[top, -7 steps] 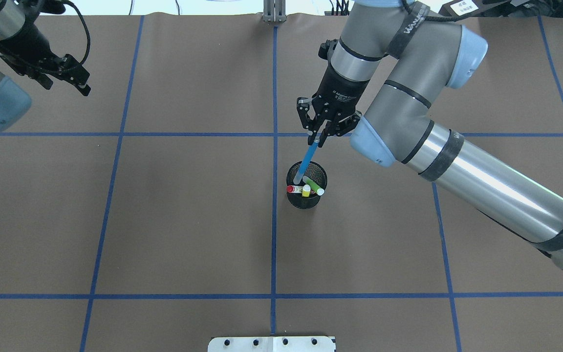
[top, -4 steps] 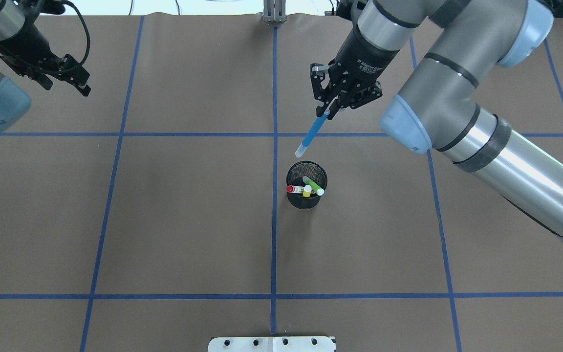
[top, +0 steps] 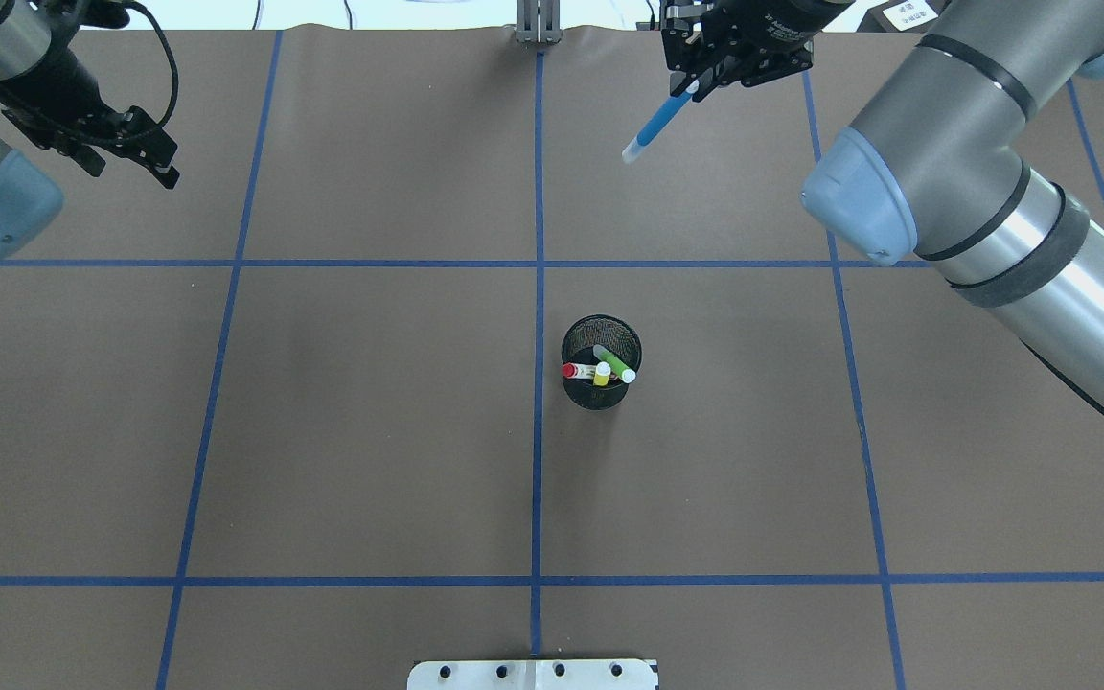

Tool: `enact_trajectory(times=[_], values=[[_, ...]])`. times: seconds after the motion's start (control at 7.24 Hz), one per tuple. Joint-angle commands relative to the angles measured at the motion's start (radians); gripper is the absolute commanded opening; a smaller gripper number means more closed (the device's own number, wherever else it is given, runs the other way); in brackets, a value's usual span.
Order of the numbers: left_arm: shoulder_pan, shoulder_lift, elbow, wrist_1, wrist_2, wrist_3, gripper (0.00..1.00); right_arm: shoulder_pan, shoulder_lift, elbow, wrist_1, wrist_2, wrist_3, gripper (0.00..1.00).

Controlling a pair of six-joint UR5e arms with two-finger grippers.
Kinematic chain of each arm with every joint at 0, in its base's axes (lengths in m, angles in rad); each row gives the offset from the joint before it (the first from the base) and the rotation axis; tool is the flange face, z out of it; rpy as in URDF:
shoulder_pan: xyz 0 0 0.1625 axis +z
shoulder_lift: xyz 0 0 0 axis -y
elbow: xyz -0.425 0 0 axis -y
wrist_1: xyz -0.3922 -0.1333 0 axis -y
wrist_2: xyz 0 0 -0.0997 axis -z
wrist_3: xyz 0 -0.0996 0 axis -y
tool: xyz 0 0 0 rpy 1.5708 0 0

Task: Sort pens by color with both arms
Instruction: 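Lift the blue marker out of the cup with the right gripper, then lower the blue marker onto the table beyond the cup and release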

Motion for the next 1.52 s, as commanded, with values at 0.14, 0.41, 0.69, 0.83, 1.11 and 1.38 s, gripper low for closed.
enact_trajectory(times=[0.14, 0.41, 0.69, 0.83, 1.11, 1.38], values=[[0.001, -0.008, 0.005, -0.001, 0.001, 0.002, 1.0, -0.068, -0.022, -0.126, 0.261, -0.392, 0.0, 0.0], [0.001, -0.008, 0.014, -0.001, 0.003, 0.006, 1.0, -0.131, -0.028, -0.151, 0.263, -0.575, -0.004, 0.0], [0.001, -0.009, 0.024, -0.003, 0.003, 0.005, 1.0, -0.2, -0.016, -0.241, 0.261, -0.829, -0.009, 0.0], [0.001, -0.011, 0.024, -0.003, 0.003, 0.003, 1.0, -0.229, -0.016, -0.299, 0.34, -0.898, -0.007, 0.0], [0.001, -0.008, 0.036, -0.003, 0.003, 0.006, 1.0, -0.277, 0.003, -0.453, 0.46, -0.983, -0.007, 0.0], [0.004, -0.009, 0.065, -0.023, 0.003, 0.008, 1.0, -0.315, 0.018, -0.465, 0.464, -1.008, -0.009, 0.0]])
